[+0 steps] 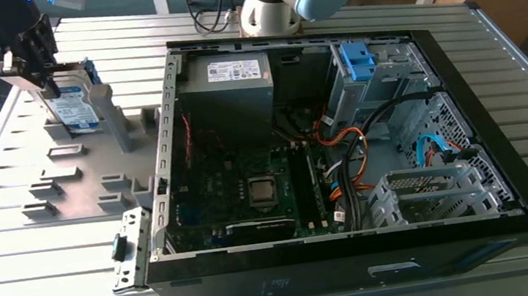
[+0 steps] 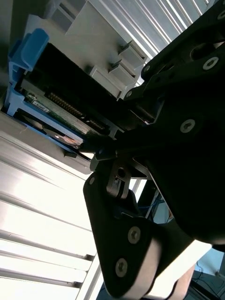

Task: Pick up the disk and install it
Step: 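Pick up the disk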

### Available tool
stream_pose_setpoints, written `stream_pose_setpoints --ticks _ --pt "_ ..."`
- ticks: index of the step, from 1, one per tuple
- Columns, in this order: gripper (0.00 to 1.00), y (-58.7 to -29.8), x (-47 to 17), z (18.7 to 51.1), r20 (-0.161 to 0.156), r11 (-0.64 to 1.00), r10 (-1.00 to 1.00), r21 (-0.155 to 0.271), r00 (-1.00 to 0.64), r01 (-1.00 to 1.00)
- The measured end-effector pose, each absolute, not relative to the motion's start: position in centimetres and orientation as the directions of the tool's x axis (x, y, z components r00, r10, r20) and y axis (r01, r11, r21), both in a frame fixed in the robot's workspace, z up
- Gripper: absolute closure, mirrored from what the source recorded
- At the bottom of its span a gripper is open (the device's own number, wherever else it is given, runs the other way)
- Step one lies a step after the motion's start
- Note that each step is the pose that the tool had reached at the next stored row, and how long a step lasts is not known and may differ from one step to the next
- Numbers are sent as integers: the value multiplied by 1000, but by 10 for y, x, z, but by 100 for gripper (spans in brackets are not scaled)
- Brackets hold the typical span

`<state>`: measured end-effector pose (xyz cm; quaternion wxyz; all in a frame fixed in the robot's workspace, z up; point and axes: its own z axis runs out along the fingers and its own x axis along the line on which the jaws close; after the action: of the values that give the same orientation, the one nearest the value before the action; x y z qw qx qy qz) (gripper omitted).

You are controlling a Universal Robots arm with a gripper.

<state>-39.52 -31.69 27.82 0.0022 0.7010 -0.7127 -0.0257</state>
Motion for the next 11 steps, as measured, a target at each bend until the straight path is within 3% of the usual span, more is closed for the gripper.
stream_pose_setpoints --ticks 11 --pt "64 -317 -395 284 -33 16 -999 40 -17 -999"
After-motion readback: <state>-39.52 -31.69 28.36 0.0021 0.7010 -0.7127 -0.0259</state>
